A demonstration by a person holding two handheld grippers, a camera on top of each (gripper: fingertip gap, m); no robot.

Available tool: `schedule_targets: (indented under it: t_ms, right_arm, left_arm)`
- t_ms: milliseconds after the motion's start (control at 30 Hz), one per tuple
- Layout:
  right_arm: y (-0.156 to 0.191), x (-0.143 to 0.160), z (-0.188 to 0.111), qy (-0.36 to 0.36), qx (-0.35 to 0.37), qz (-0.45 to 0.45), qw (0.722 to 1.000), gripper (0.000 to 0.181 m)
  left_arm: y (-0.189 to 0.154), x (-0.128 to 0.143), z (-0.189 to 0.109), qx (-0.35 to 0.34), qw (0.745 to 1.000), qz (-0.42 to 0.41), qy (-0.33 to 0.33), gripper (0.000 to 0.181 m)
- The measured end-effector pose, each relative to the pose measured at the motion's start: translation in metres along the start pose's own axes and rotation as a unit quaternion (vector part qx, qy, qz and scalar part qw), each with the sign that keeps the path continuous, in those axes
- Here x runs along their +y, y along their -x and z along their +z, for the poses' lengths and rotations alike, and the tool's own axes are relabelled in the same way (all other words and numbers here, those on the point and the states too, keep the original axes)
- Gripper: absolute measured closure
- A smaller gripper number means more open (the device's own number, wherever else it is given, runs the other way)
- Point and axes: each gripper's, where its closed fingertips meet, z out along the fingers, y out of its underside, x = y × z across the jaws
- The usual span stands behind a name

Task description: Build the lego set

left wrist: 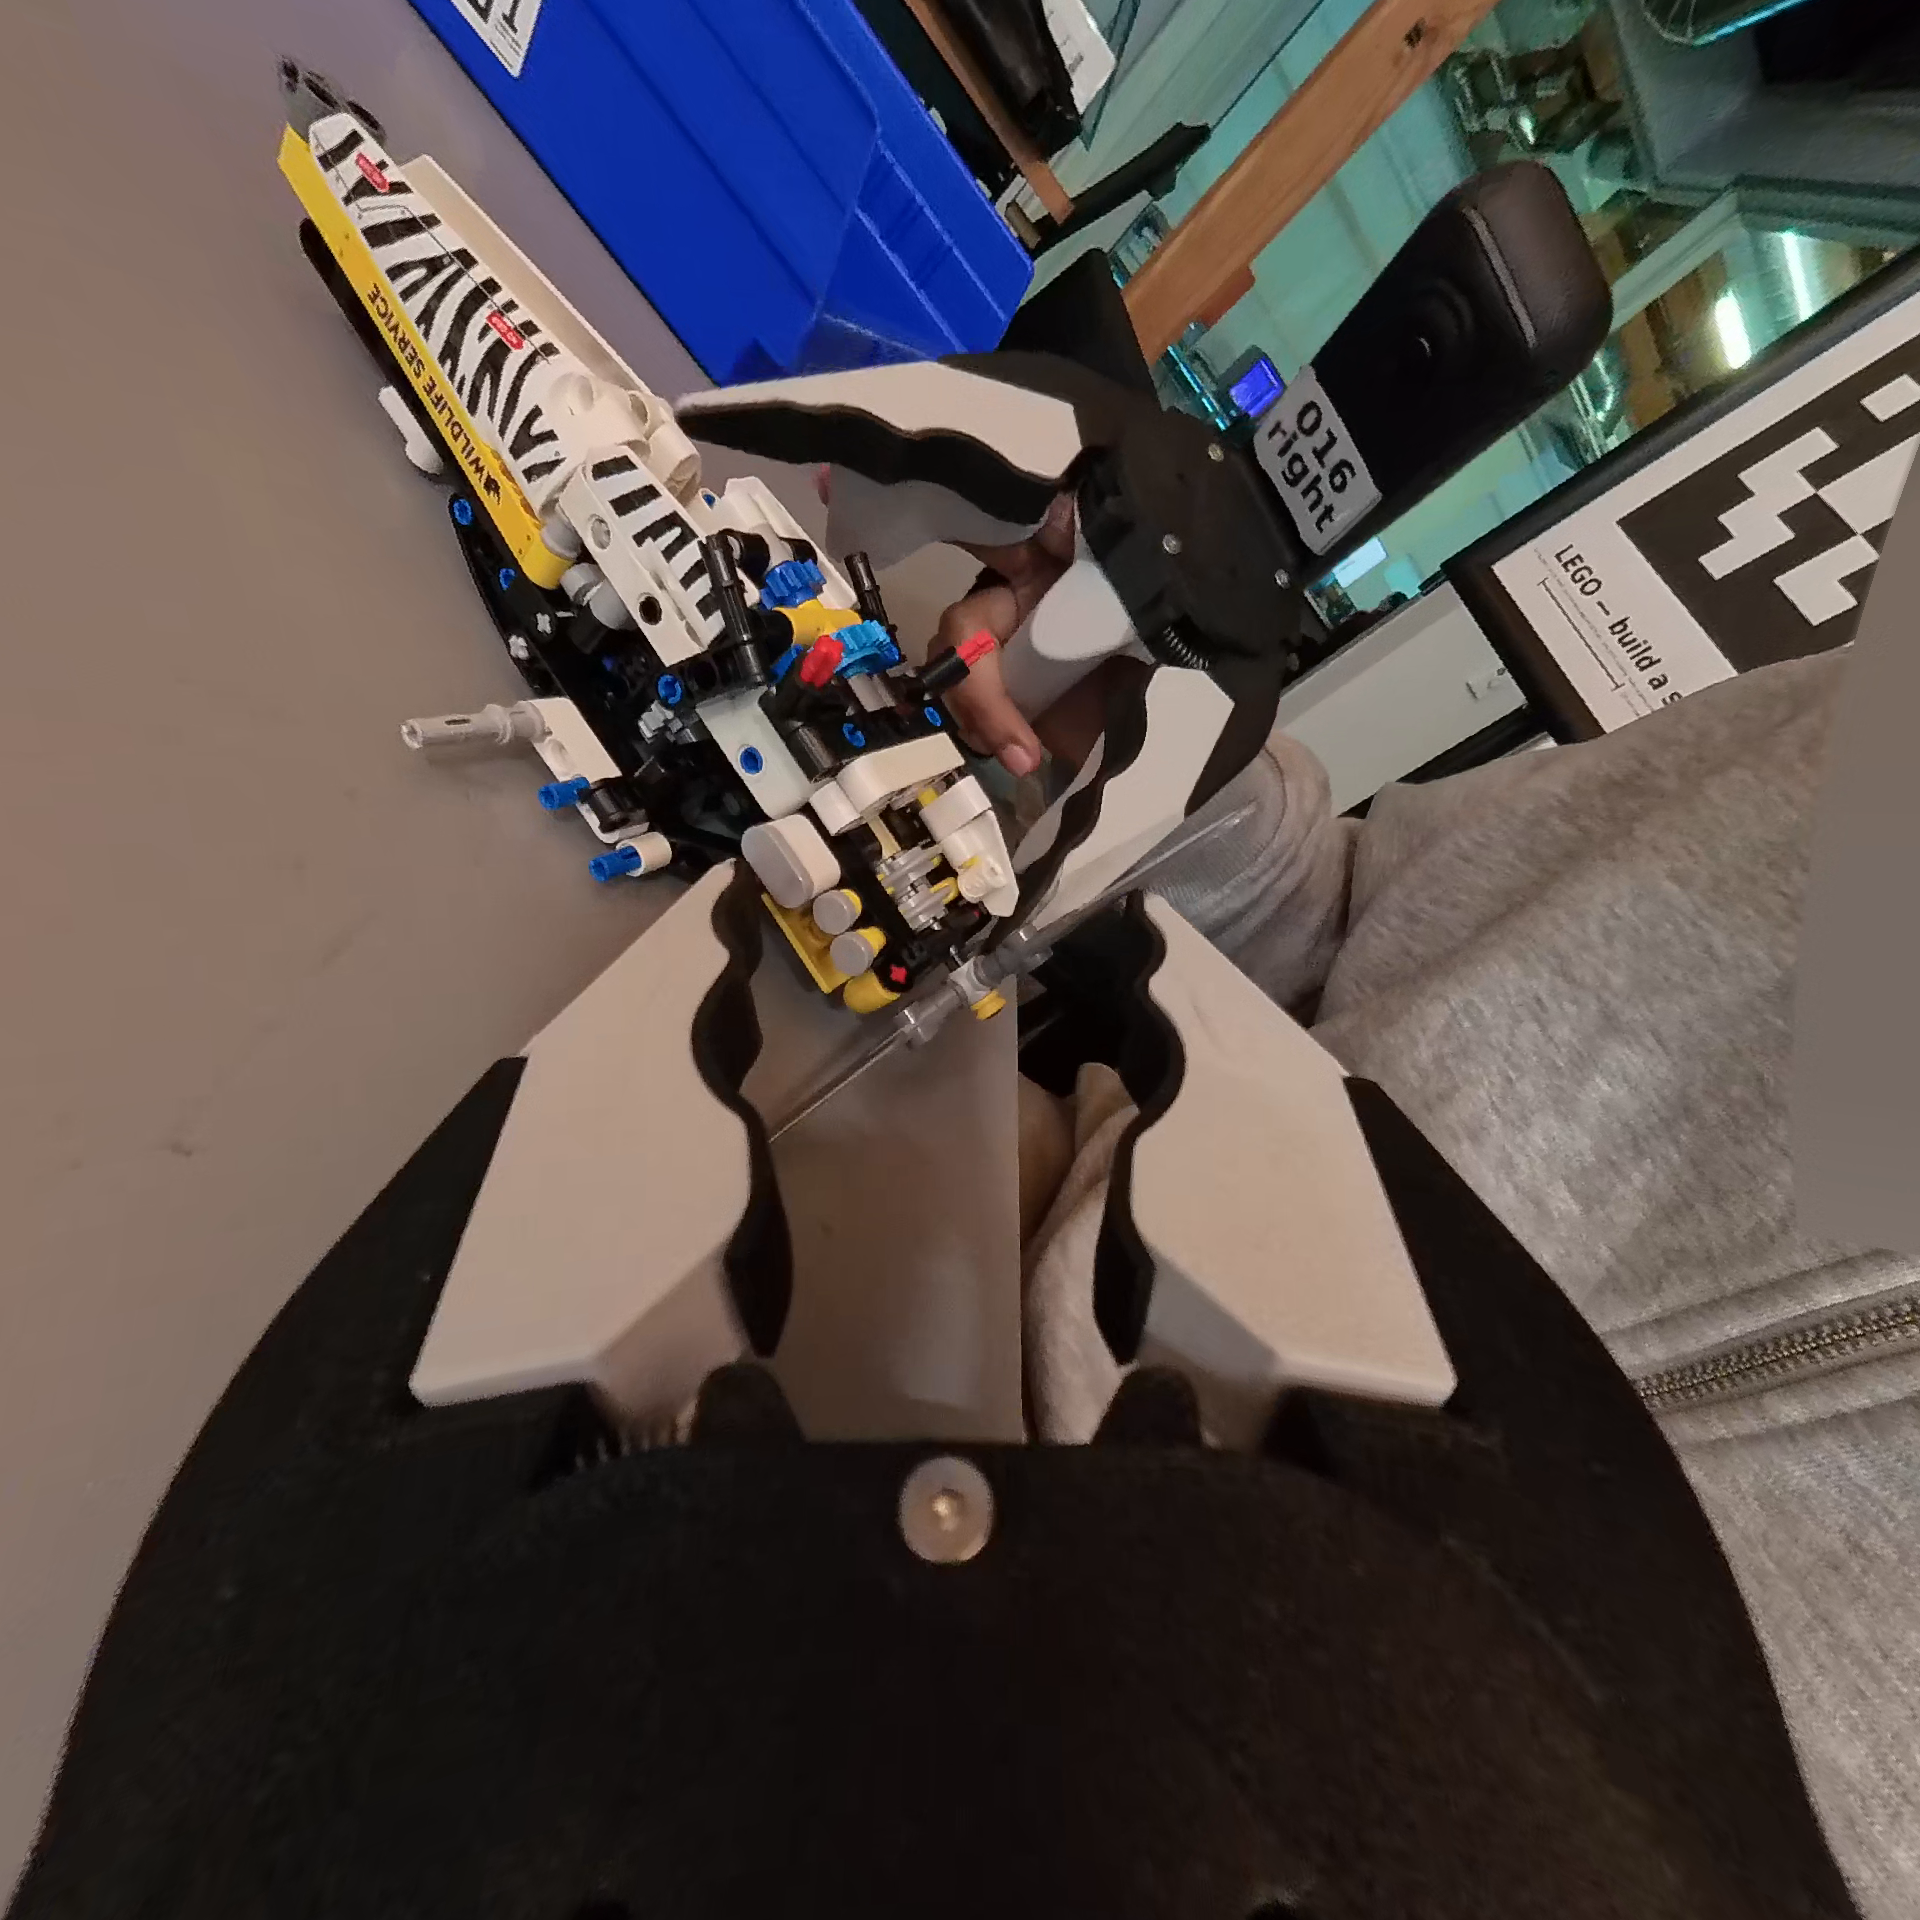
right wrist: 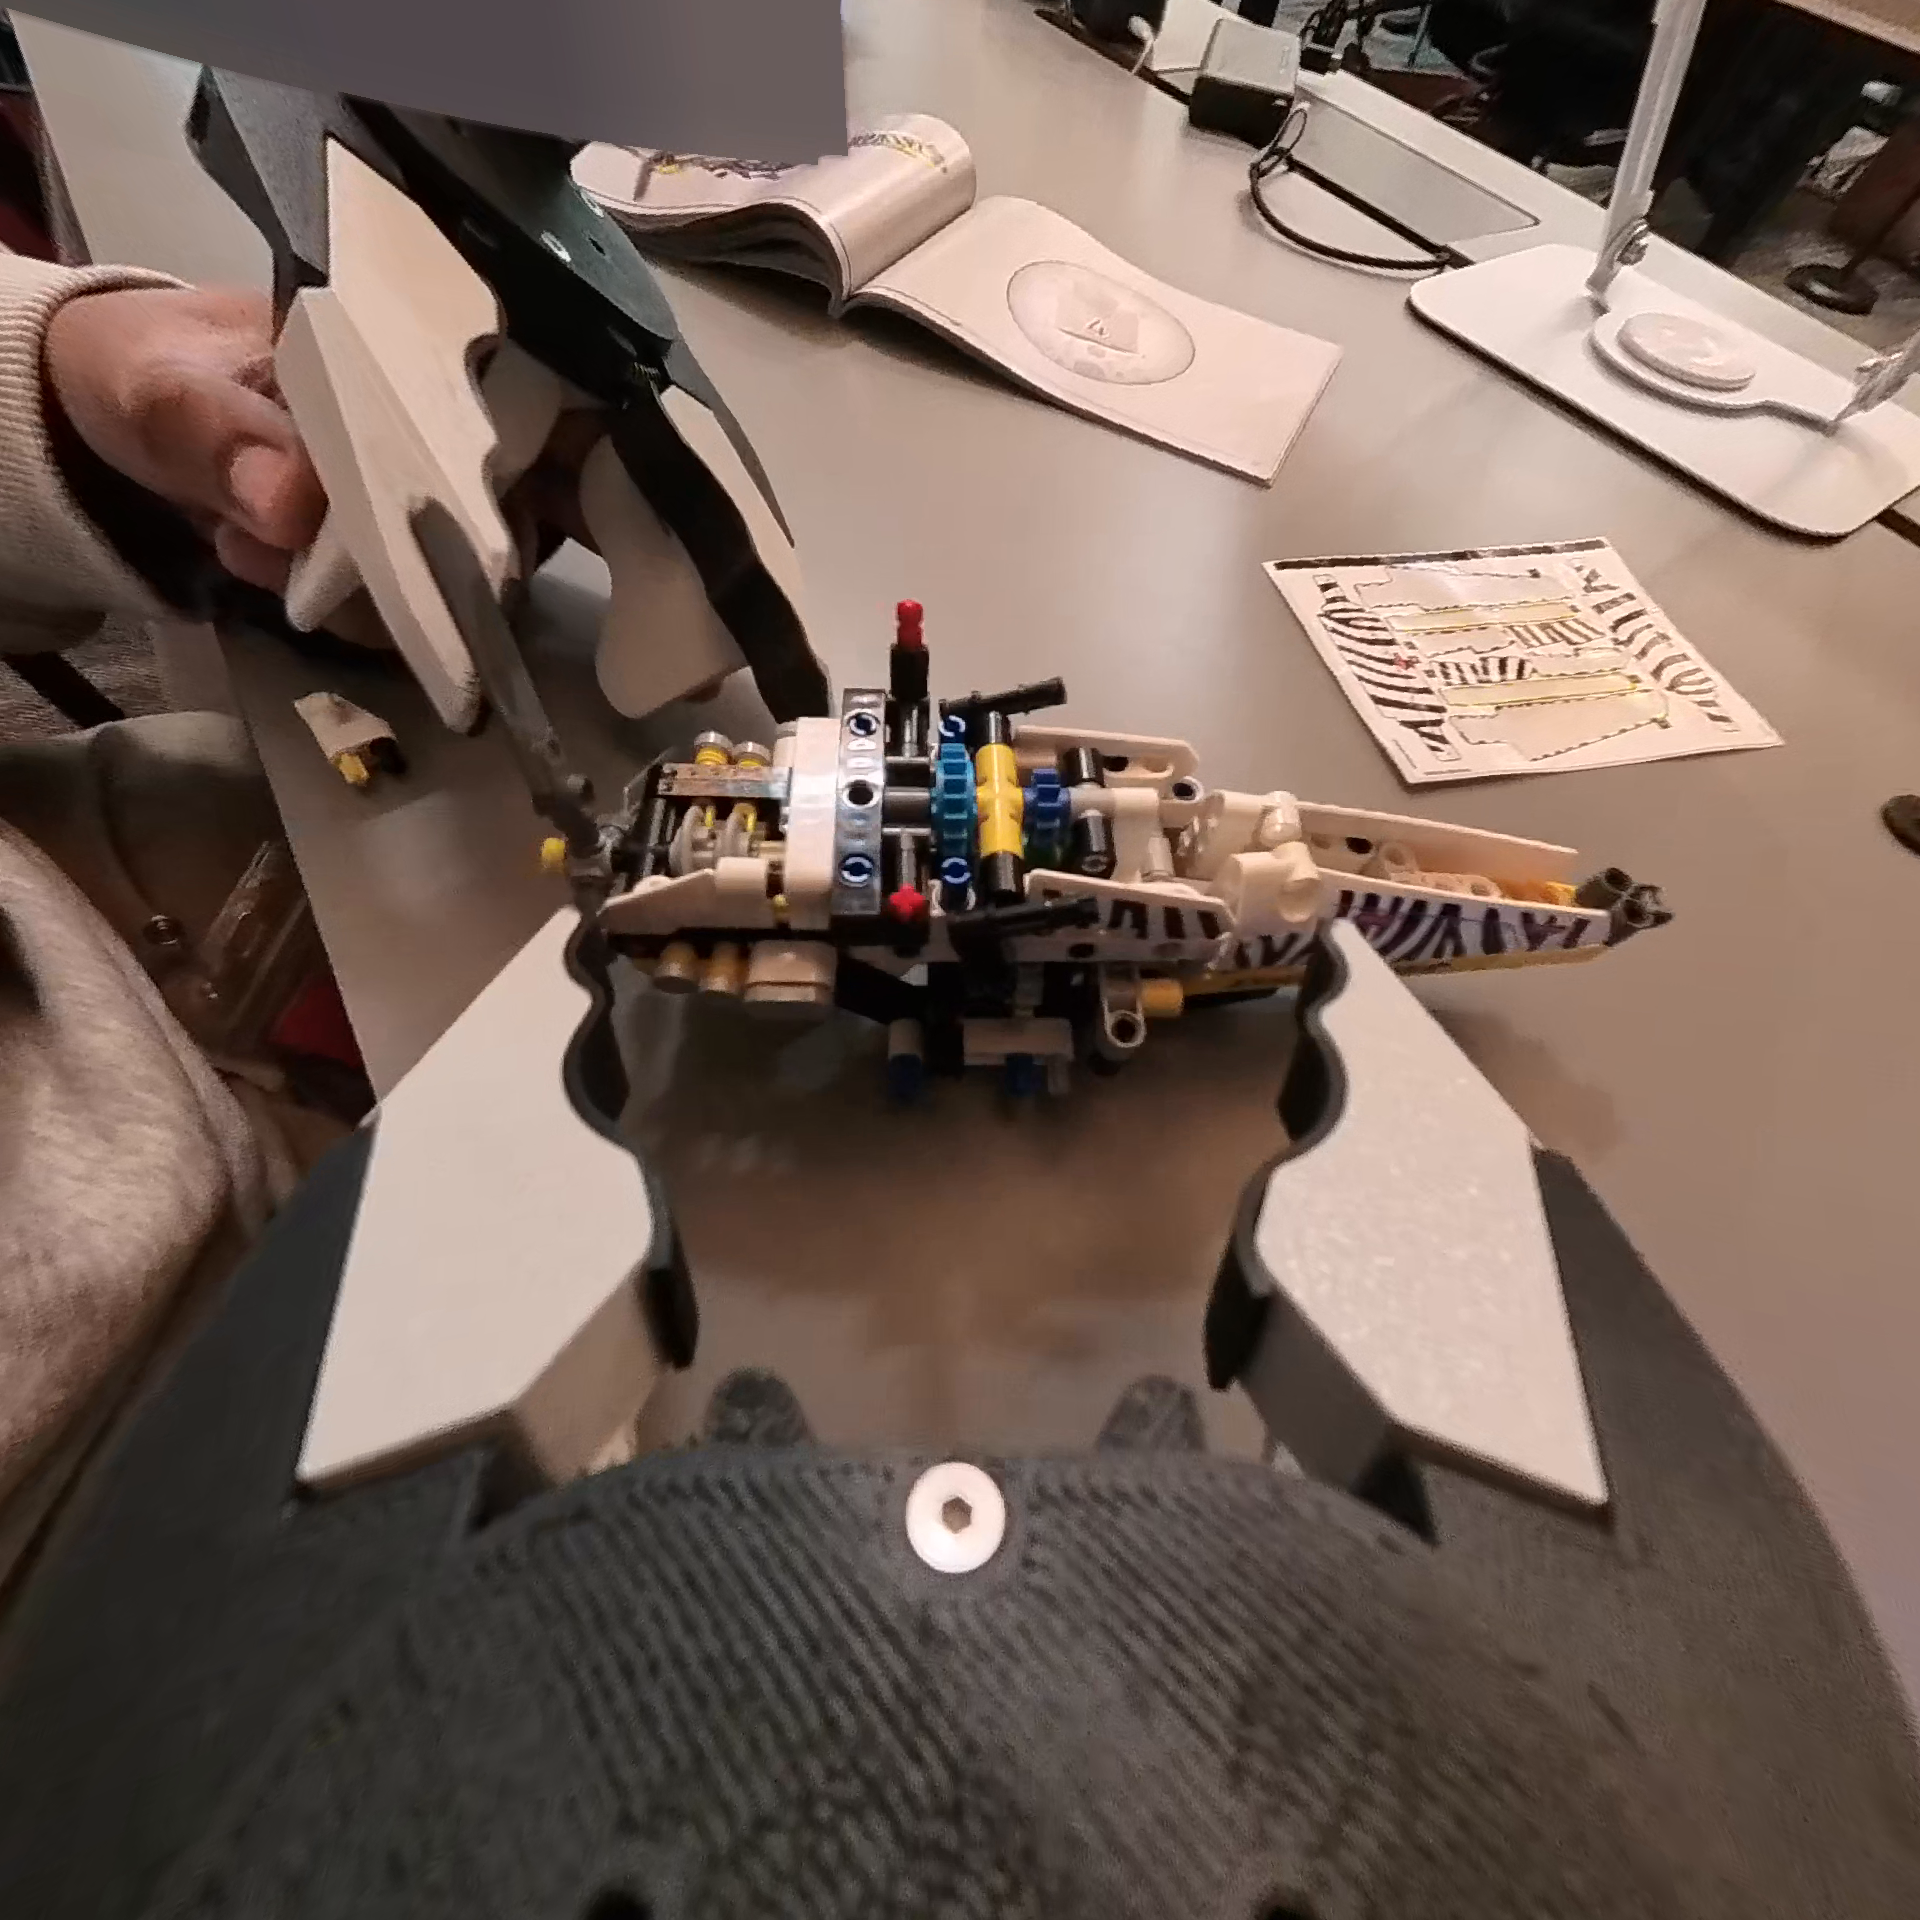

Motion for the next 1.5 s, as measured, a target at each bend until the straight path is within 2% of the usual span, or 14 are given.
schedule_targets:
  t_ms: [300,433,533,633,767,967,1233,1500]
  right_arm:
    - [0.010,-0.011,-0.020,-0.053,0.066,0.036,0.996,0.068]
    - [0.018,-0.003,-0.023,-0.037,0.074,0.041,0.996,0.086]
    - [0.027,0.002,-0.019,-0.027,0.055,0.065,0.996,0.088]
    - [0.034,-0.005,-0.019,-0.065,0.036,0.102,0.992,0.090]
    - [0.027,-0.001,-0.018,-0.075,0.045,0.144,0.986,0.092]
    - [0.024,0.011,-0.009,-0.028,0.038,0.154,0.987,0.090]
    - [0.021,0.013,-0.003,-0.011,0.025,0.178,0.984,0.086]
    - [0.020,0.010,-0.004,-0.003,0.043,0.142,0.989,0.099]
  left_arm:
    - [0.000,-0.001,-0.001,0.000,1.000,0.002,-0.003,0.113]
    - [0.000,-0.001,-0.001,0.000,1.000,0.002,-0.006,0.113]
    - [0.000,-0.002,-0.002,0.000,1.000,-0.001,-0.009,0.113]
    - [0.001,-0.001,-0.001,-0.004,1.000,0.001,-0.004,0.114]
    - [0.002,0.001,0.001,-0.011,1.000,0.001,0.003,0.114]
    - [0.009,-0.005,-0.002,-0.023,1.000,-0.006,-0.013,0.115]
    - [0.010,-0.006,-0.001,-0.024,1.000,-0.011,-0.011,0.116]
    - [0.010,-0.005,-0.001,-0.021,1.000,-0.014,-0.008,0.119]
